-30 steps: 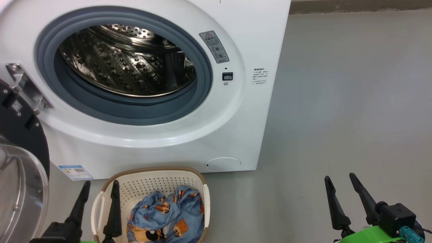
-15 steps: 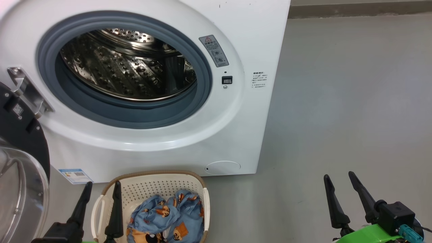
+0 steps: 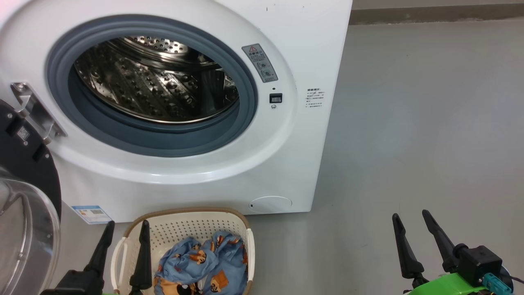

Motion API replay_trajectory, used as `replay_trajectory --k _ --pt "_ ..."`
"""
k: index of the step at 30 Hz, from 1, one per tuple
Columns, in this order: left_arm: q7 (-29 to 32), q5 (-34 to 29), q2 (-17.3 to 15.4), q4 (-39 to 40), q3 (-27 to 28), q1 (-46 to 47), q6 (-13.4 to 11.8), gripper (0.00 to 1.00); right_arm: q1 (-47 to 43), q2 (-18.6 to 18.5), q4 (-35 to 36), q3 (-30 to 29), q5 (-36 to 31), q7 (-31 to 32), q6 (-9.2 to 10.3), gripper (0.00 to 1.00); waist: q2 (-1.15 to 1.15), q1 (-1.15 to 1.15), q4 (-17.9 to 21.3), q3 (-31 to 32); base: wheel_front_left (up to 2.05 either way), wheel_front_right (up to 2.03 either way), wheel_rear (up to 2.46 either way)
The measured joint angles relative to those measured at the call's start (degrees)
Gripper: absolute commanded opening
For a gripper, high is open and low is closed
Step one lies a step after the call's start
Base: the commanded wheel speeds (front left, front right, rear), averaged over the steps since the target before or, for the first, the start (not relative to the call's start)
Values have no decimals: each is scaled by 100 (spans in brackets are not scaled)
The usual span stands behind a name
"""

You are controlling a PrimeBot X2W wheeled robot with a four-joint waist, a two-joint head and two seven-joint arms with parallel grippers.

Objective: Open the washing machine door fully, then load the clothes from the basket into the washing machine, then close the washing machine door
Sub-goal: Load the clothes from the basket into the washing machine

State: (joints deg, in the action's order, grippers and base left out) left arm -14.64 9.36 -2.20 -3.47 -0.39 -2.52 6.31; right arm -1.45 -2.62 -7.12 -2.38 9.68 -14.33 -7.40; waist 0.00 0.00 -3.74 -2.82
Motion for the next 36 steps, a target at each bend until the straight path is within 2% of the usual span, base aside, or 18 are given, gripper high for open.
replay_trajectory --k 14,26,36 --pt "0 260 -1 -207 -182 103 0 100 242 -1 67 54 0 0 0 100 0 0 87 -617 0 0 0" --pt "0 255 2 -612 -291 942 44 100 744 -8 162 170 0 0 0 100 0 0 281 -1538 0 0 0" --pt "0 223 14 -1235 -7 1912 80 100 1245 -15 385 172 4 0 0 100 0 0 517 -2522 0 0 0"
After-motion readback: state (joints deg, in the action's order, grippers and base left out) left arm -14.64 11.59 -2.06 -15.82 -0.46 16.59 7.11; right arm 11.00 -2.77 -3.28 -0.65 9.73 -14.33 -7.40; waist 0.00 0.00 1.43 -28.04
